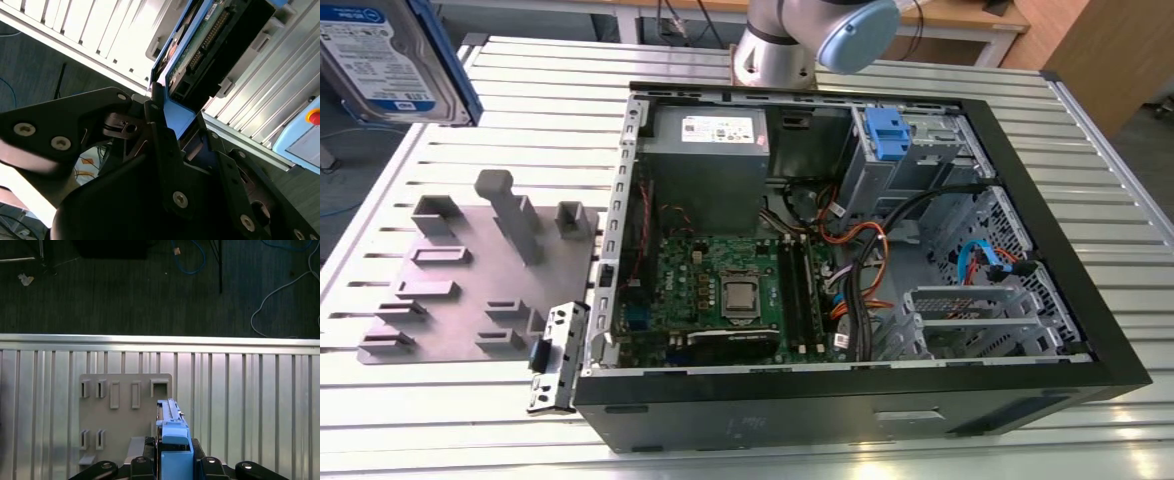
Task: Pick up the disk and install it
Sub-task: 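Pick up the disk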
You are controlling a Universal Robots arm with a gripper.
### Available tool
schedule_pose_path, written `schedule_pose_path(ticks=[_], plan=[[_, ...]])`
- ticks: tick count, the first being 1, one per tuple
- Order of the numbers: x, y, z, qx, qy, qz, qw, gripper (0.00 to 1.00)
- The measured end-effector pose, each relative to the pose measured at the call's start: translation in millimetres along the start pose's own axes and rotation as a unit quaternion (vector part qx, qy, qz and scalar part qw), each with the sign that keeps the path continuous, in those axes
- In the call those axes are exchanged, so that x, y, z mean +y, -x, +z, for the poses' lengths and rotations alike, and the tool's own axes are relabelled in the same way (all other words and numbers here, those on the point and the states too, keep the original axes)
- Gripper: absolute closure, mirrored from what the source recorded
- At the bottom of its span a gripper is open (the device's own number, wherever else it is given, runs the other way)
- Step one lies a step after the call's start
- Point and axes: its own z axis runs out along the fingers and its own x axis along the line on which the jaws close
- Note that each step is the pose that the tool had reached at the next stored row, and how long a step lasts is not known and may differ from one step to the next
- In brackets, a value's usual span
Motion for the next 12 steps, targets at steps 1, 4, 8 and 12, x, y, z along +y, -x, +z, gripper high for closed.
schedule_pose_path(ticks=[1, 4, 8, 12], plan=[[-1.9, 0.0, 0.0, 0.0, 0.0, 0.0, 1.0, 0.64], [-5.7, 0.0, 0.0, 0.0, -0.0001, 0.0, 1.0, 0.64], [-5.9, 0.0, -0.1, 0.0, 0.0, 0.0, 1.0, 0.64], [-5.9, 0.2, -5.2, 0.0, -0.0001, 0.0, 1.0, 0.64]])
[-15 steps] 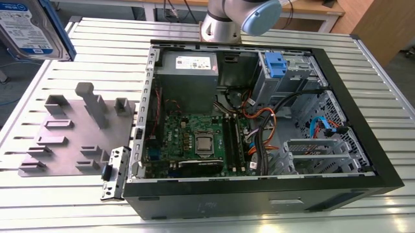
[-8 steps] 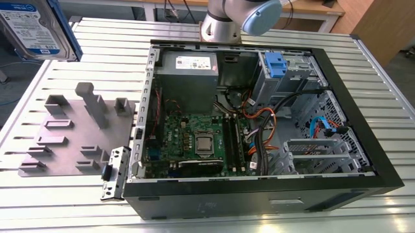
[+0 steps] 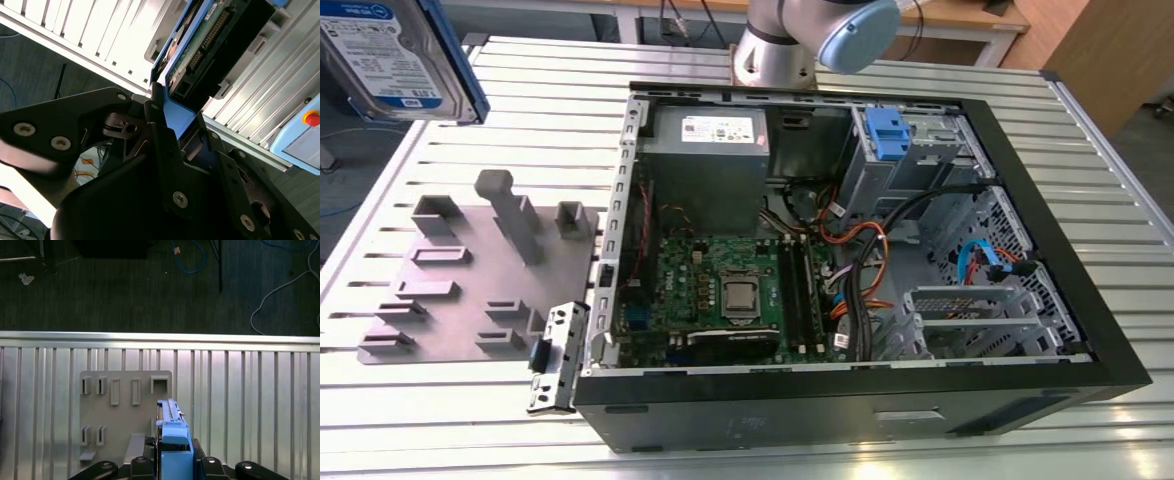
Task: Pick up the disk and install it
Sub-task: 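Pick up the disk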
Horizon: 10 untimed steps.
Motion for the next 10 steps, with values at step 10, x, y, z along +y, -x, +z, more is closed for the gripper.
schedule_pose_path(ticks=[10], plan=[[0.2, 0.6, -19.6, 0.0001, 0.0001, 0.0, 1.0, 0.64]])
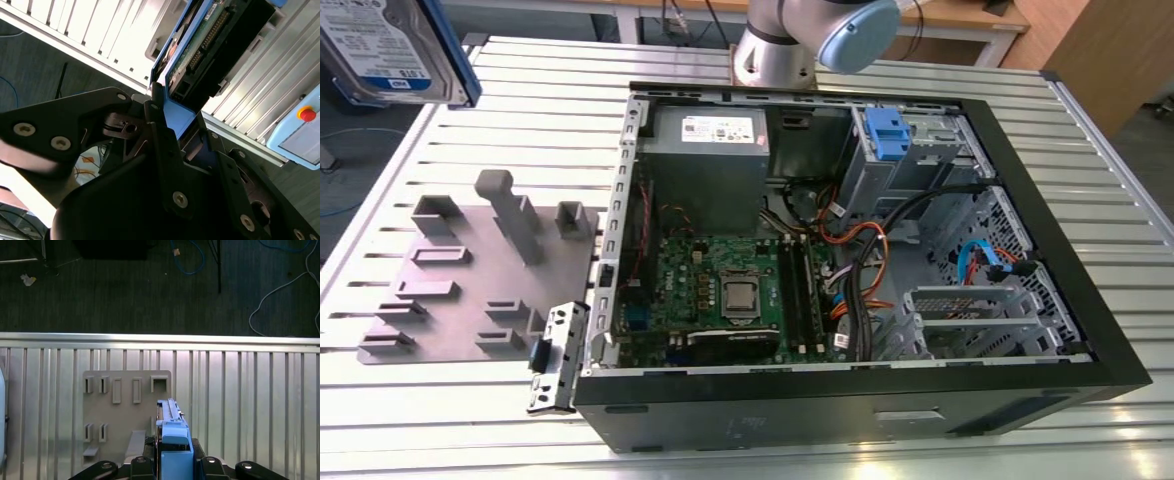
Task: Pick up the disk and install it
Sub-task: 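Pick up the disk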
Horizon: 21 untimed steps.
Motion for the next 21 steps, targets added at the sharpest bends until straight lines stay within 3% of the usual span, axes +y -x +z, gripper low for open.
schedule_pose_path(ticks=[10, 21], plan=[[-1.7, 0.0, -0.6, -0.0001, -0.0001, 0.0, 1.0, 0.64], [-21.7, 0.0, -0.9, -0.0001, -0.0001, 0.0, 1.0, 0.64]])
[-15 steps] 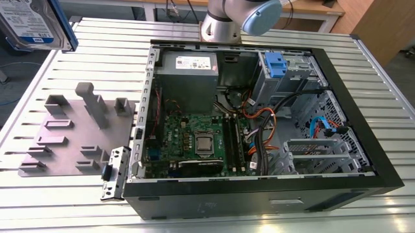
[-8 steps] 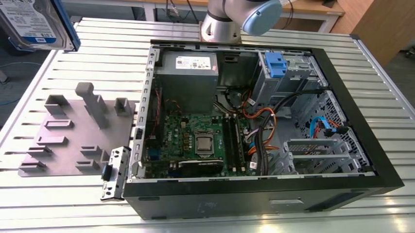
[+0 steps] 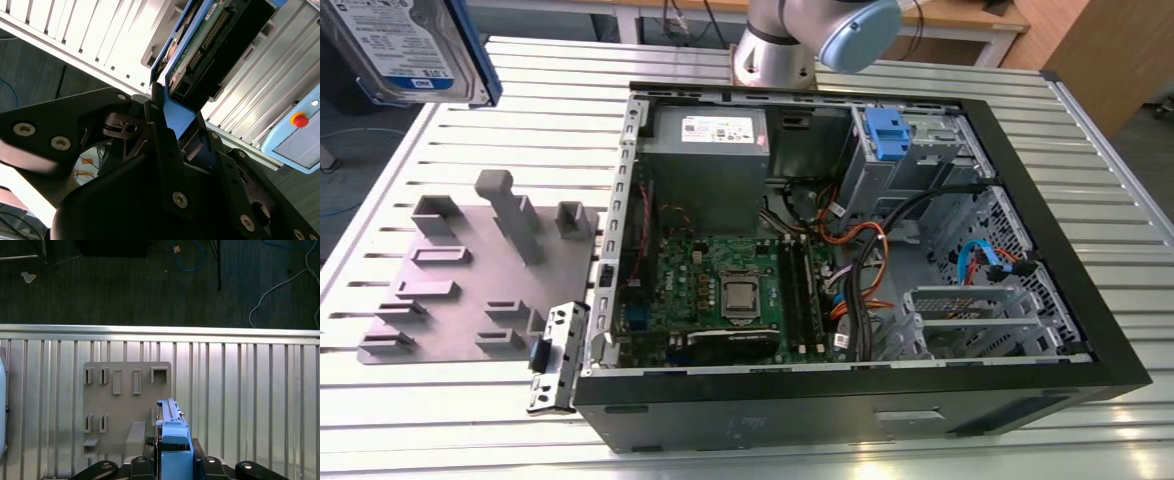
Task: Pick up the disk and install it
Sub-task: 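Pick up the disk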
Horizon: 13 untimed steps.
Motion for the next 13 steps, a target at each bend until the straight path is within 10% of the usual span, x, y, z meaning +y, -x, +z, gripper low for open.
schedule_pose_path(ticks=[13], plan=[[-34.6, 0.0, -0.5, 0.0, -0.0001, 0.0, 1.0, 0.64]])
